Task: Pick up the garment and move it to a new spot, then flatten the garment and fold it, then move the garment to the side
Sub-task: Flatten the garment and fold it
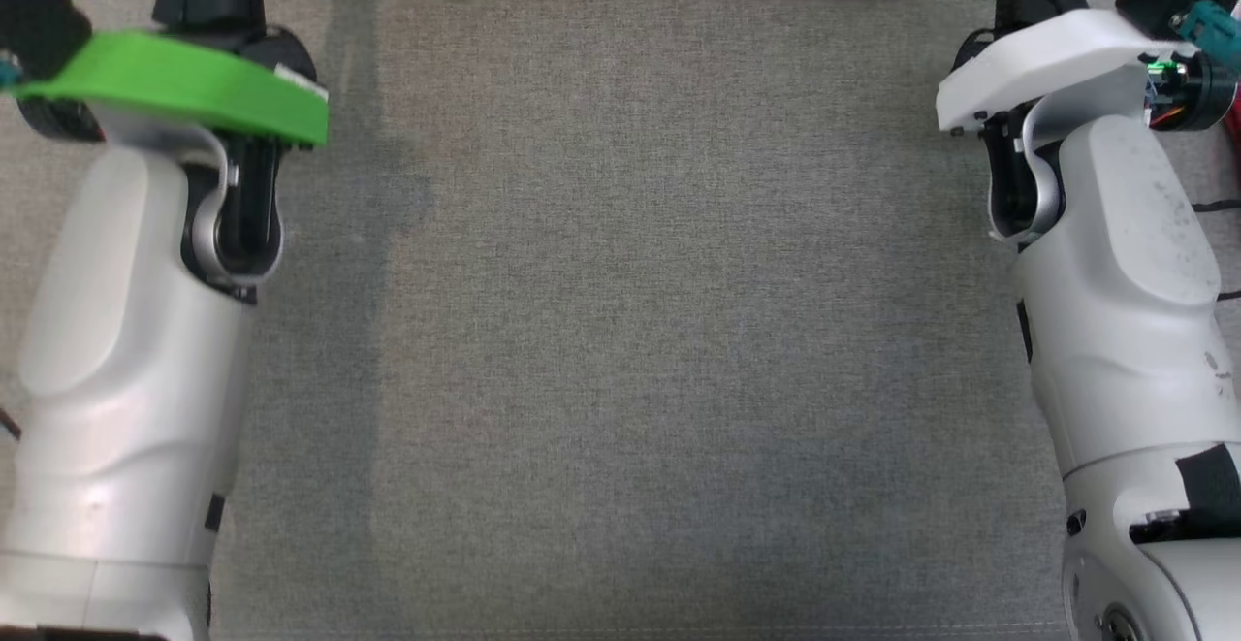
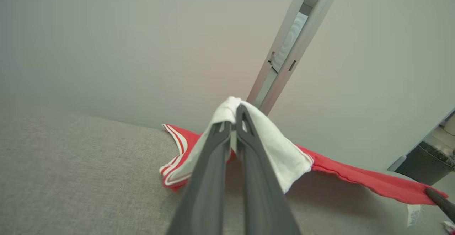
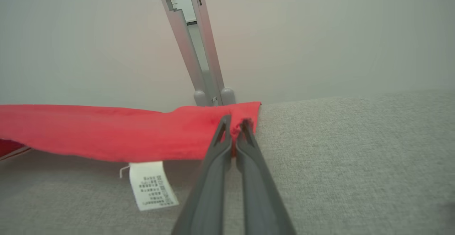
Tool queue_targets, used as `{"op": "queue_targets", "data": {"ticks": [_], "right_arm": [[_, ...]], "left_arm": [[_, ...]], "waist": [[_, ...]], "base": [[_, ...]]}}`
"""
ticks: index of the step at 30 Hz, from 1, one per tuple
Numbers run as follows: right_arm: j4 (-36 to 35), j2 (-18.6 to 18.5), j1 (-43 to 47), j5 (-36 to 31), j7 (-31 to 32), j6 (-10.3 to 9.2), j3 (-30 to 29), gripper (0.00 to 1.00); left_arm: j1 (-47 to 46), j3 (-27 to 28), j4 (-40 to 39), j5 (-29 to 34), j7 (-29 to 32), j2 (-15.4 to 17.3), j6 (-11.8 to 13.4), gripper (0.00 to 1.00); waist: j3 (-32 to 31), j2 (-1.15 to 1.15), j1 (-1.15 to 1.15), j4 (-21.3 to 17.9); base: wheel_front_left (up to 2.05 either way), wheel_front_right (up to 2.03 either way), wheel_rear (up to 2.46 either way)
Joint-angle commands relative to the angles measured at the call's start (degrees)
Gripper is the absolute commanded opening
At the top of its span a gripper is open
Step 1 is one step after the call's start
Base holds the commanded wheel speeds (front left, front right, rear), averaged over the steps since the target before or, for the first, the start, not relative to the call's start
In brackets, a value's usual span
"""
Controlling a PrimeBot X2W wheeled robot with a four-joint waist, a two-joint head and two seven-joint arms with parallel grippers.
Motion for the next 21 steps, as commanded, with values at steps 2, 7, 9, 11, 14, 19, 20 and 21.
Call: {"op": "queue_targets", "data": {"ticks": [2, 7, 9, 11, 14, 19, 20, 21], "right_arm": [[-2.6, -0.2, 3.0, 2.3, -0.2, -0.03, 1.0, 0.00], [-7.6, -0.2, 9.2, 4.9, -0.2, -0.03, 2.0, 0.00], [-9.4, -0.2, 12.0, 6.6, -0.2, -0.03, 1.9, 0.00], [-10.9, -0.2, 15.4, 7.8, -0.3, -0.03, 1.9, 0.00], [-13.4, -0.3, 21.2, 8.4, -0.3, -0.03, 1.2, 0.00], [-17.3, -0.3, 30.7, 9.2, -0.3, -0.04, 0.2, 0.00], [-18.3, -0.3, 32.9, 10.0, -0.3, -0.04, 0.1, 0.00], [-19.0, -0.2, 34.7, 10.6, -0.2, -0.04, 0.2, 0.00]], "left_arm": [[5.5, 2.3, -4.4, -0.4, -0.2, 0.2, -0.2, 0.00], [16.1, 5.3, -12.2, 0.6, -0.2, -0.7, -0.2, 0.00], [20.1, 6.2, -14.7, 0.5, -0.2, -1.4, -0.2, 0.00], [24.2, 6.9, -16.9, 0.6, -0.2, -2.1, -0.2, 0.00], [31.0, 7.2, -20.2, 1.0, -0.2, -2.9, -0.2, 0.00], [41.8, 7.2, -24.0, 2.9, -0.2, -3.3, -0.2, 0.00], [44.0, 6.4, -24.5, 3.3, -0.1, -3.0, -0.2, 0.00], [45.2, 5.9, -24.9, 3.7, 0.1, -2.7, -0.2, 0.00]], "waist": [[-2.4, 0.00, -0.01, -1.3], [-6.1, 0.00, -0.01, -1.6], [-8.1, 0.00, -0.01, -1.6], [-10.2, 0.00, -0.01, -1.5], [-13.7, 0.00, -0.01, -1.0], [-19.0, 0.00, -0.01, 0.1], [-20.0, 0.00, -0.01, 0.5], [-20.8, 0.00, -0.01, 0.9]], "base": [[0.00, 0.00, 0.00], [0.00, 0.00, 0.00], [0.00, 0.00, 0.00], [0.00, 0.00, 0.00], [0.00, 0.00, 0.00], [0.00, 0.00, 0.00], [0.00, 0.00, 0.00], [0.00, 0.00, 0.00]]}}
